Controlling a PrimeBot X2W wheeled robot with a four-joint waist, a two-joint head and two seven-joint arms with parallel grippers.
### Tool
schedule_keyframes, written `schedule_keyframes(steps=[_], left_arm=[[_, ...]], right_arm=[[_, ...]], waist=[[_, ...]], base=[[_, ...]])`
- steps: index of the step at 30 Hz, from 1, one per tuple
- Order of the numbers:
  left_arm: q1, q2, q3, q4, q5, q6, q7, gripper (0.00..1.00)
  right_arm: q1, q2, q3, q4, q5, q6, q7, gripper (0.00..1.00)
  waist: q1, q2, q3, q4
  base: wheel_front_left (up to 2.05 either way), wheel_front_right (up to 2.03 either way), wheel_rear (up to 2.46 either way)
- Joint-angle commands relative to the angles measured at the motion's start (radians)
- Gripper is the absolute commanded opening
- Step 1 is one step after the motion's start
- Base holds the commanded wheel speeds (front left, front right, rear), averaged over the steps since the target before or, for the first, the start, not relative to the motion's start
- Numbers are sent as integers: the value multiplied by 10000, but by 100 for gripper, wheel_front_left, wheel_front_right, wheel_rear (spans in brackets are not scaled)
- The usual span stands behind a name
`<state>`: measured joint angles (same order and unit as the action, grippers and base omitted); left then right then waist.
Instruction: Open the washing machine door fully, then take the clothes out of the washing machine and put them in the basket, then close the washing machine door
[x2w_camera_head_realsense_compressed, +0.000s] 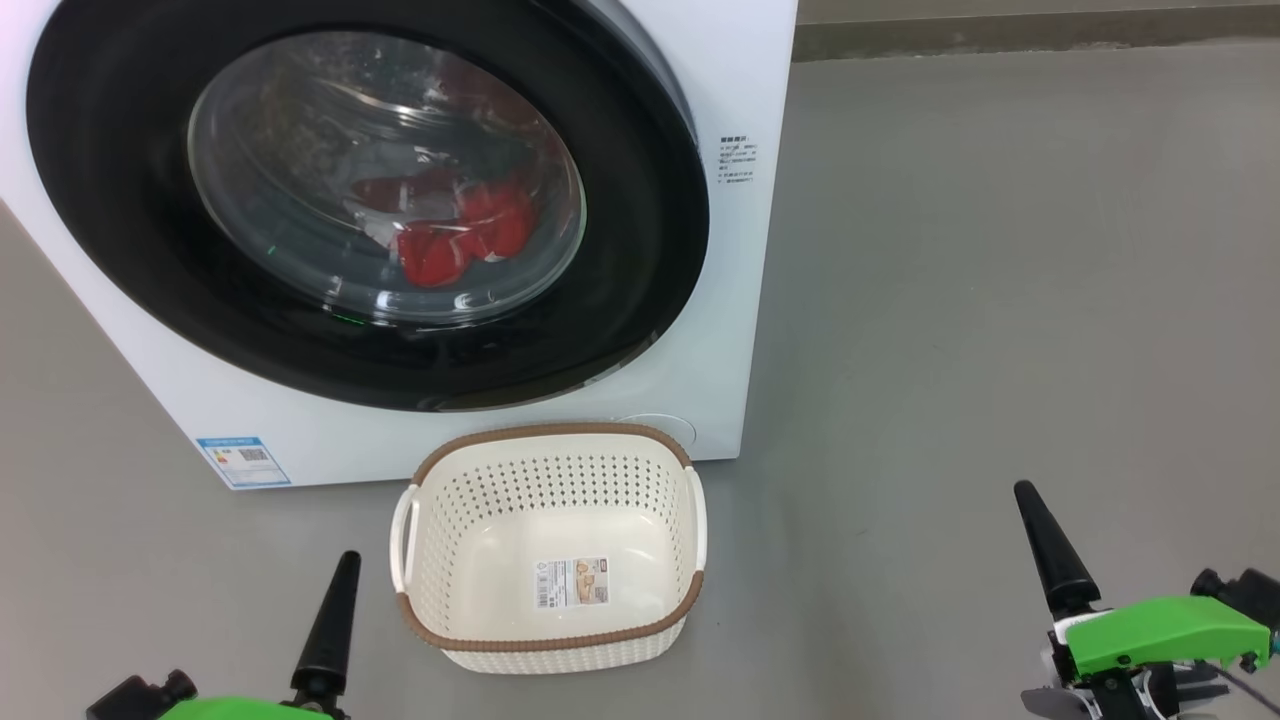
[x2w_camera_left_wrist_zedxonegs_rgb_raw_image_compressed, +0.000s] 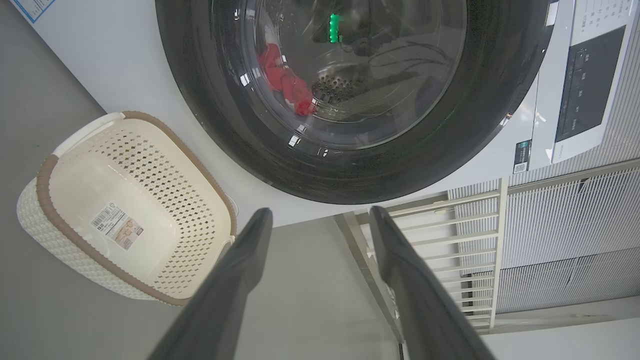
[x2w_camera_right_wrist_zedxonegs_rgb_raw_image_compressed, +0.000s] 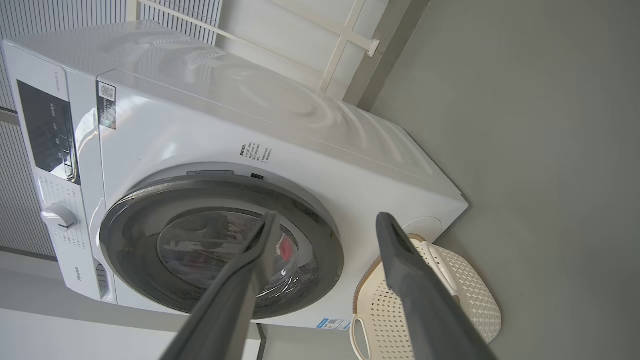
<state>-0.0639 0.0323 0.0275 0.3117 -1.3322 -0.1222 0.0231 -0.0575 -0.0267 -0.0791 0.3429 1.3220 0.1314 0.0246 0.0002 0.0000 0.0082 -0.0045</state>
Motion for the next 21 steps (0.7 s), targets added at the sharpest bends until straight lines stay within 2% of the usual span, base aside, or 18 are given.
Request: schedule_keyframes(steps=[1, 8, 21], left_arm=[[-450, 163, 50, -296, 368, -23, -111, 100], [-570, 153, 30, -236, 1542, -3, -317, 100], [-823, 94, 73, -129, 3008, -6, -668, 100]], right_arm=[[-565, -150, 112, -245, -393, -2, -121, 100], [-714, -111, 100, -240, -1501, -2, -327, 100], [-940, -109, 192, -286, -3275, -3, -679, 100]], waist=[[-1, 0, 3, -7], [-1, 0, 10, -33], [-1, 0, 8, -90]], base=[[0, 0, 0], [0, 0, 0], [0, 0, 0]])
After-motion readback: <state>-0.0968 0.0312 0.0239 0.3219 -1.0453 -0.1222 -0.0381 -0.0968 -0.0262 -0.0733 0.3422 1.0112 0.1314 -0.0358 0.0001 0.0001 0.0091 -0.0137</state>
